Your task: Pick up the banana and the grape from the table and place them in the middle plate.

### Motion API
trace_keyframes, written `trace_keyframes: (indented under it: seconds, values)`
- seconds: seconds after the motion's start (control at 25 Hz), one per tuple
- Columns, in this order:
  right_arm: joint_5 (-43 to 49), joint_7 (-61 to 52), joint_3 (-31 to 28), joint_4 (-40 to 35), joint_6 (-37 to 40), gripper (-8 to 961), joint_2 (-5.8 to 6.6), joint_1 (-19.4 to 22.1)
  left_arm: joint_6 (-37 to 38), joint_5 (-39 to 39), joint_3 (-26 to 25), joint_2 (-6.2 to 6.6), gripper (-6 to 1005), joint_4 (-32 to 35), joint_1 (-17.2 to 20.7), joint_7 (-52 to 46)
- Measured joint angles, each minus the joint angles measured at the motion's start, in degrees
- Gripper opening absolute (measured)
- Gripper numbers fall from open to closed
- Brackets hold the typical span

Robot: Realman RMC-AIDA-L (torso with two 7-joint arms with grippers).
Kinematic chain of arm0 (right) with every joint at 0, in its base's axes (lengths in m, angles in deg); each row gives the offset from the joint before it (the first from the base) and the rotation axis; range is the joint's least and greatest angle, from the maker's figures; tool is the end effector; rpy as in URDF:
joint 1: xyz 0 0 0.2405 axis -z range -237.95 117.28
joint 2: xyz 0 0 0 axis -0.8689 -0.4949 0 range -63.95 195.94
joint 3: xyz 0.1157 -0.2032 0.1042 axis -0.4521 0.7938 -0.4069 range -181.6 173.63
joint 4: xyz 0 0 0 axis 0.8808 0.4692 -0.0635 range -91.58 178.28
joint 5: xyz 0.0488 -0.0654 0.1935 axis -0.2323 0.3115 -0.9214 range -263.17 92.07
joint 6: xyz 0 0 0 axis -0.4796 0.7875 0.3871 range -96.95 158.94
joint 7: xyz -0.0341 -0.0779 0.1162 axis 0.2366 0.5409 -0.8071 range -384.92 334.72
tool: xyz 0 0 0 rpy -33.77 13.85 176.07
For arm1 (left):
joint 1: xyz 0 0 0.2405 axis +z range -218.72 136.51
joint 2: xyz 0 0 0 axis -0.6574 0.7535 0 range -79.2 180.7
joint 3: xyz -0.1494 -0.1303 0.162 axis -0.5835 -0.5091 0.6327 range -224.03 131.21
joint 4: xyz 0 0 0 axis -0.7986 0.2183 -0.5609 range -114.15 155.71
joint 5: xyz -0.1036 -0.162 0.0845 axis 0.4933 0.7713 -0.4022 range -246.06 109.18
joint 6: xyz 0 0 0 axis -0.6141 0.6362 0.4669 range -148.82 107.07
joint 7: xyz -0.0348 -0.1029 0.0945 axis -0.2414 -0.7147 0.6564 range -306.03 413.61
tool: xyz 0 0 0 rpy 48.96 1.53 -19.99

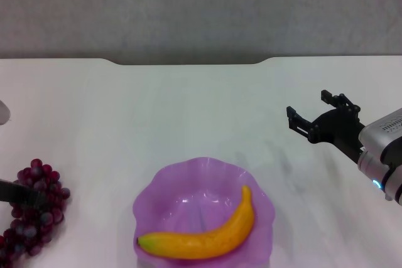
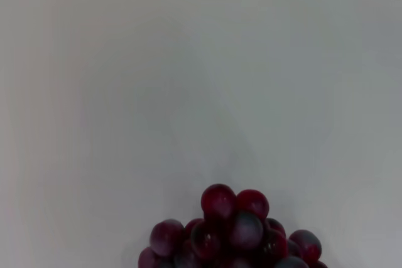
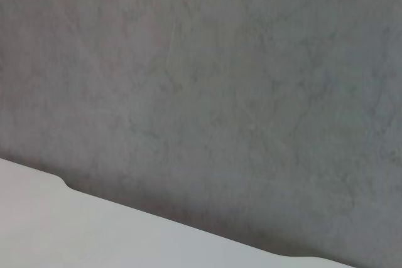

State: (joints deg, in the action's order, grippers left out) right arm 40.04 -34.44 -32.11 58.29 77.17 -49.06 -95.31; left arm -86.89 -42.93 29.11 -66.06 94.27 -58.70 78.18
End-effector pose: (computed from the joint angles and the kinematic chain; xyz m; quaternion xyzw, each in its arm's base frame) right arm 0.2921 0.3748 -0.0624 -0.8246 0.2166 0.2002 0.4828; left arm -0.3102 0.3406 0.0403 -0.7885 -0.4850 0.1292 0.3554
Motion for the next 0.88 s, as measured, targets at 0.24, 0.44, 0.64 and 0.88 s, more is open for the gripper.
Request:
trace_keyframes:
  seconds: [0.24, 0.44, 0.64, 0.88]
  values:
    - [0.0, 0.0, 0.1, 0.0, 0.0, 879, 0.00, 0.0, 0.3, 0.0, 0.3, 0.00, 176, 3.4, 2.2, 0.3]
    - [0.0, 0.1, 0.1, 0.0, 0.2, 879, 0.00, 0.0, 2.2, 0.3, 0.5, -0.11, 170, 7.4, 5.2, 0.2]
    - [0.0, 0.8, 0.2, 0.0, 0.2, 880, 0.00, 0.1, 3.0, 1.6, 0.6, -0.12, 161, 7.9, 5.9, 0.5]
    - [0.0, 0.8, 0.2, 0.2, 0.2, 880, 0.00, 0.1, 3.2, 2.4, 0.6, -0.09, 155, 8.0, 6.2, 0.9]
